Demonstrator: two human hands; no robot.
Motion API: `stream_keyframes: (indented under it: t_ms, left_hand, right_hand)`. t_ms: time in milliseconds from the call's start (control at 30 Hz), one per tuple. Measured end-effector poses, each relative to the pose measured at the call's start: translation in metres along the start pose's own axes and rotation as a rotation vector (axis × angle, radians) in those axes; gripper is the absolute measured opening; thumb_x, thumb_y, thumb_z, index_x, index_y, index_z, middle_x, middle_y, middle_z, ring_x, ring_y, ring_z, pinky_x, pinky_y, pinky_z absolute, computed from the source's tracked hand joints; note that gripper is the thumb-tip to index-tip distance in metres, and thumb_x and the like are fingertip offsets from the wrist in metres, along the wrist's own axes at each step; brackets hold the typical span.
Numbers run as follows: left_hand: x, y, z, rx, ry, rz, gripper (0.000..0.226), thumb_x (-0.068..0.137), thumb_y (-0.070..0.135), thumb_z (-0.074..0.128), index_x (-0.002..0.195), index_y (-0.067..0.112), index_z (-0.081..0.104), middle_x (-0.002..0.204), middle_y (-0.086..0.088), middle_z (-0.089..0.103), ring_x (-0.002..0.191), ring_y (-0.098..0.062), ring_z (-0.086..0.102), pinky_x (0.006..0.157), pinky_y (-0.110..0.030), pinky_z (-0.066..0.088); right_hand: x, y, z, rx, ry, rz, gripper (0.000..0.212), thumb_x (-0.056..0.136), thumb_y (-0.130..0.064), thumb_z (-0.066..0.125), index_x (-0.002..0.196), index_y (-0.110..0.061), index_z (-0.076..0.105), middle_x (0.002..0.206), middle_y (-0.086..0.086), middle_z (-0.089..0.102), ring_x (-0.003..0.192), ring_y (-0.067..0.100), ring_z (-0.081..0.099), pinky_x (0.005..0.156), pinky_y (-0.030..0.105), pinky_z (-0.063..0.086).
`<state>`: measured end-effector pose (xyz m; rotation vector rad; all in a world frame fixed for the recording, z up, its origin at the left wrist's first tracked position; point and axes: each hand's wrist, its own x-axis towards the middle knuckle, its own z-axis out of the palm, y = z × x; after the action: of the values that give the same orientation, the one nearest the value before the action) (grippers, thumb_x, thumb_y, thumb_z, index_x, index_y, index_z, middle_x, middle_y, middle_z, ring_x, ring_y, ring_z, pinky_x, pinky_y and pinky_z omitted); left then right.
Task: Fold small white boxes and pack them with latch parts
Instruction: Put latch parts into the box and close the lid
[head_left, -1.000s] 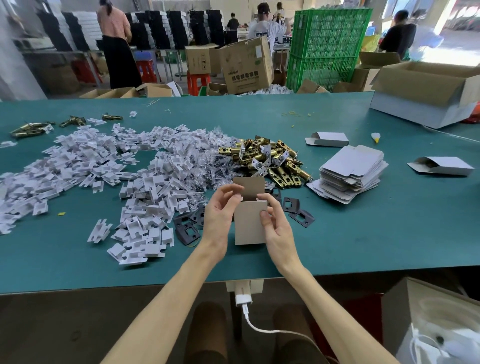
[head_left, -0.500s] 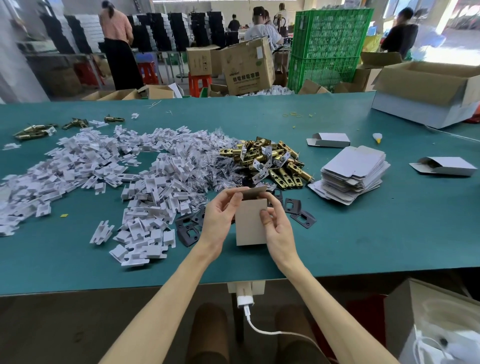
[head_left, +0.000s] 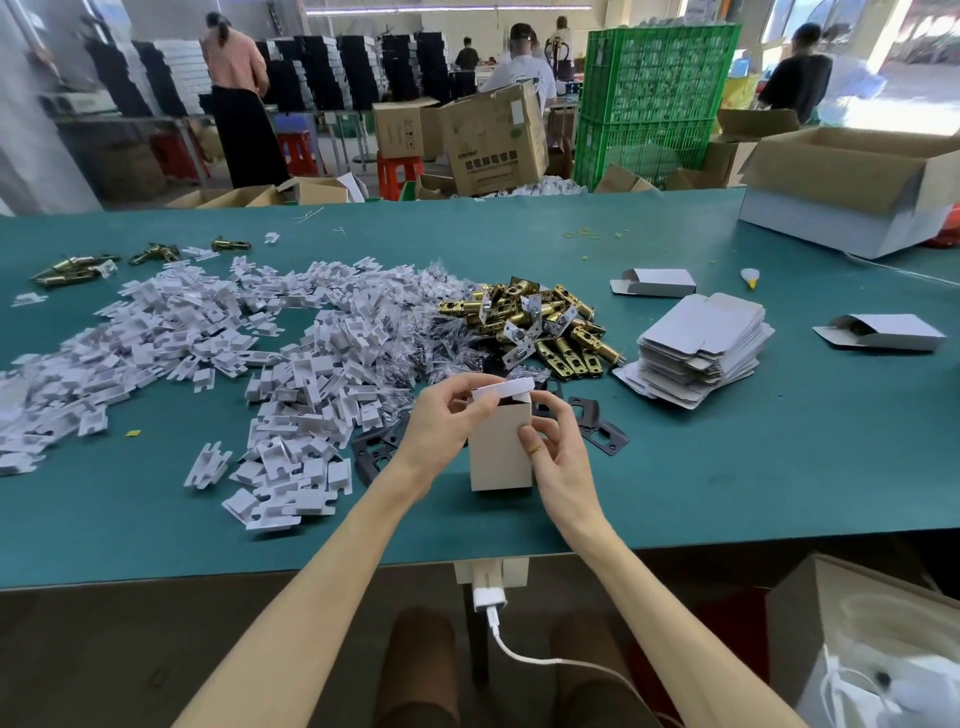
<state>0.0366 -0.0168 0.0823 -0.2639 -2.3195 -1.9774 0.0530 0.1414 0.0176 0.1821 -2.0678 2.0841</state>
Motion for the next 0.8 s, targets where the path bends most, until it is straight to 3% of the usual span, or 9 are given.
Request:
stream_keyframes:
  t_ms: [133, 233, 367, 500, 567, 667, 800]
  left_hand:
    - [0.006, 0.011, -0.003, 0.105, -0.072, 0.057, 0.019, 0.103, 0.014, 0.063, 0.116, 0.016, 0.077, 0.098, -0.009, 0.077, 0.08, -0.014, 0.064, 0.068, -0.031, 0.053]
    - [0.014, 0.019, -0.006, 0.215, -0.114, 0.088, 0.019, 0.1, 0.016, 0.069, 0.115, 0.017, 0.079, 0.097, -0.003, 0.078, 0.081, -0.007, 0.068, 0.071, -0.026, 0.054]
    - [0.022, 0.02, -0.007, 0.295, -0.109, 0.087, 0.013, 0.095, 0.02, 0.075, 0.106, 0.016, 0.082, 0.088, 0.001, 0.075, 0.079, -0.013, 0.067, 0.071, -0.033, 0.053]
    - [0.026, 0.017, -0.007, 0.33, -0.109, 0.095, 0.011, 0.095, 0.021, 0.075, 0.104, 0.017, 0.081, 0.097, -0.001, 0.077, 0.089, -0.027, 0.07, 0.075, -0.042, 0.058]
    - [0.026, 0.013, -0.008, 0.351, -0.109, 0.118, 0.011, 0.095, 0.02, 0.075, 0.104, 0.017, 0.081, 0.1, -0.001, 0.076, 0.089, -0.02, 0.07, 0.074, -0.038, 0.057]
    - [0.025, 0.01, -0.009, 0.372, -0.105, 0.163, 0.009, 0.095, 0.02, 0.075, 0.103, 0.021, 0.081, 0.096, 0.007, 0.075, 0.078, 0.0, 0.065, 0.067, -0.02, 0.052]
    - [0.024, 0.006, -0.01, 0.369, -0.081, 0.17, 0.012, 0.097, 0.023, 0.073, 0.106, 0.021, 0.081, 0.099, 0.0, 0.076, 0.081, -0.02, 0.068, 0.069, -0.033, 0.055]
  right_hand:
    - [-0.006, 0.007, 0.001, -0.033, -0.005, 0.009, 0.038, 0.102, -0.033, 0.059, 0.139, -0.035, 0.048, 0.109, 0.002, 0.072, 0.1, 0.013, 0.07, 0.081, 0.031, 0.058]
    - [-0.006, 0.011, 0.0, -0.088, -0.044, 0.024, 0.047, 0.101, -0.035, 0.062, 0.145, -0.032, 0.045, 0.106, -0.003, 0.074, 0.098, 0.008, 0.07, 0.081, 0.026, 0.057]
    - [-0.003, 0.011, -0.005, -0.089, -0.073, 0.049, 0.045, 0.101, -0.033, 0.061, 0.142, -0.042, 0.045, 0.104, -0.007, 0.075, 0.1, 0.005, 0.069, 0.085, 0.024, 0.057]
    - [-0.003, 0.01, -0.004, -0.062, -0.07, 0.076, 0.045, 0.103, -0.028, 0.058, 0.143, -0.044, 0.043, 0.106, -0.007, 0.073, 0.1, 0.002, 0.068, 0.083, 0.019, 0.055]
    - [-0.003, 0.01, -0.003, -0.054, -0.064, 0.08, 0.045, 0.104, -0.025, 0.058, 0.143, -0.041, 0.044, 0.104, -0.007, 0.073, 0.098, 0.001, 0.068, 0.08, 0.018, 0.054]
    - [-0.002, 0.009, -0.002, -0.057, -0.061, 0.078, 0.046, 0.104, -0.025, 0.057, 0.147, -0.037, 0.044, 0.104, -0.006, 0.073, 0.098, 0.0, 0.068, 0.078, 0.017, 0.054]
    - [-0.002, 0.01, -0.001, -0.078, -0.065, 0.07, 0.049, 0.104, -0.026, 0.057, 0.151, -0.033, 0.043, 0.103, -0.008, 0.073, 0.099, 0.002, 0.068, 0.081, 0.018, 0.054]
